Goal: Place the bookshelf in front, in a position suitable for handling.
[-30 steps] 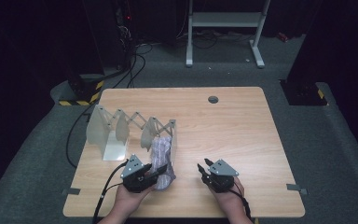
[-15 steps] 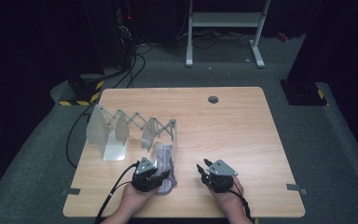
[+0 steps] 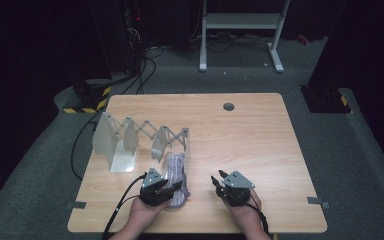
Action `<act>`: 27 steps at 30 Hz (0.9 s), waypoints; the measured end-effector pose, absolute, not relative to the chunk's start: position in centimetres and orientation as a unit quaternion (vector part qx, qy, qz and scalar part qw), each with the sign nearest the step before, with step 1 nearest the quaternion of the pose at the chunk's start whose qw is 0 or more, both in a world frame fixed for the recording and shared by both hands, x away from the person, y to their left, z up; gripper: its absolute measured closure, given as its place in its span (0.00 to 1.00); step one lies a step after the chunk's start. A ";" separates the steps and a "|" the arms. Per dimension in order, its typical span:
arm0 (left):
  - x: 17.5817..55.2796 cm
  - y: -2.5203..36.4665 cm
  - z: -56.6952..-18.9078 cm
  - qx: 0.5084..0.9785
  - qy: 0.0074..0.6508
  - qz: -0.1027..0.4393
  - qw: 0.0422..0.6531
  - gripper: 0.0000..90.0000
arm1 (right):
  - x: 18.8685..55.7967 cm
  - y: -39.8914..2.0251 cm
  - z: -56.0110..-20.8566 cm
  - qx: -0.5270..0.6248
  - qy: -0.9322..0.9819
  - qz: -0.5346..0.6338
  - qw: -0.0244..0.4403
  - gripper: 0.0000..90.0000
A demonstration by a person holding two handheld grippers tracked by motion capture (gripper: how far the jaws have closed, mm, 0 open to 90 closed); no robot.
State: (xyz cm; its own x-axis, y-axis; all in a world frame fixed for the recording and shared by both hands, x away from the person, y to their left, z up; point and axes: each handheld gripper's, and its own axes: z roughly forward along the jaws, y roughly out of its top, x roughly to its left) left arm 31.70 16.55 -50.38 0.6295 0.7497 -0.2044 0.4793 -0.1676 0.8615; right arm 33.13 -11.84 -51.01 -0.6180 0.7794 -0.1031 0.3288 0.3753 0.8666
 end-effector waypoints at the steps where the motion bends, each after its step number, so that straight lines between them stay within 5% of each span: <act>1: 31.4 16.6 -49.8 0.748 0.405 0.137 0.507 0.74 | 33.1 -11.8 -51.0 0.352 0.788 0.434 0.259 0.69; 13: 29.8 17.0 -45.6 0.719 0.367 0.174 0.564 0.75 | 33.1 -11.8 -51.0 0.350 0.788 0.433 0.261 0.69; 27: 31.9 16.3 -49.8 0.756 0.394 0.127 0.507 0.75 | 33.1 -11.7 -51.1 0.348 0.791 0.431 0.260 0.69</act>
State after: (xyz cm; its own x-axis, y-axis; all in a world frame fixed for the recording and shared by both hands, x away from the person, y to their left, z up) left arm 31.87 16.29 -49.82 0.6573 0.7246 -0.2070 0.4667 -0.1758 0.8668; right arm 33.09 -11.68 -51.15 -0.6232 0.7740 -0.1119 0.3264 0.3874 0.8622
